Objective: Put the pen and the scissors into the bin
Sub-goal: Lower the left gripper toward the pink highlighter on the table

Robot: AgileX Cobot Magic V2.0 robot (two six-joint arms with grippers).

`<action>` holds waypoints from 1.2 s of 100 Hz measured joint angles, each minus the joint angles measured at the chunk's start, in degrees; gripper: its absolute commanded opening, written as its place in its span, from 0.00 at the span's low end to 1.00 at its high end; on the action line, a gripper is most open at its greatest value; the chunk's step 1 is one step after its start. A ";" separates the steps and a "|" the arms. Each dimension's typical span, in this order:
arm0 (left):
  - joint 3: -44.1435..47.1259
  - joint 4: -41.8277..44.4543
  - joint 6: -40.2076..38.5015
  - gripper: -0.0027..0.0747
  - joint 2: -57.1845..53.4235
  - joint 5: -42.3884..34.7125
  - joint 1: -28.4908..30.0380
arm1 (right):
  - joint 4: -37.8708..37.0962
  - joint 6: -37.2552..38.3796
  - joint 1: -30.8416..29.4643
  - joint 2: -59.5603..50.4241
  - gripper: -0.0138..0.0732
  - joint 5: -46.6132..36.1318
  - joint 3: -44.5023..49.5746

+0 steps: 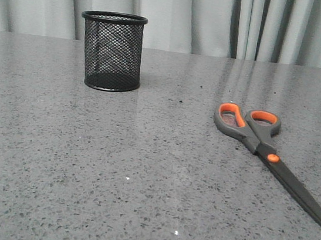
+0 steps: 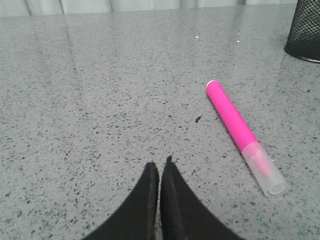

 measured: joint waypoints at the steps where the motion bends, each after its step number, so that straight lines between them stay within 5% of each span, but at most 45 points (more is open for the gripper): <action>1: 0.00 0.00 0.00 0.01 0.00 0.00 0.00 | 0.00 0.00 0.00 0.00 0.09 0.00 0.00; 81: 0.00 -0.76 0.00 0.01 0.00 -1.30 0.00 | 0.00 0.00 0.00 0.00 0.09 -0.83 0.00; 120: 0.00 -39.14 -3.18 0.01 0.00 -29.42 0.00 | 15.17 0.00 0.00 0.00 0.09 -20.69 0.00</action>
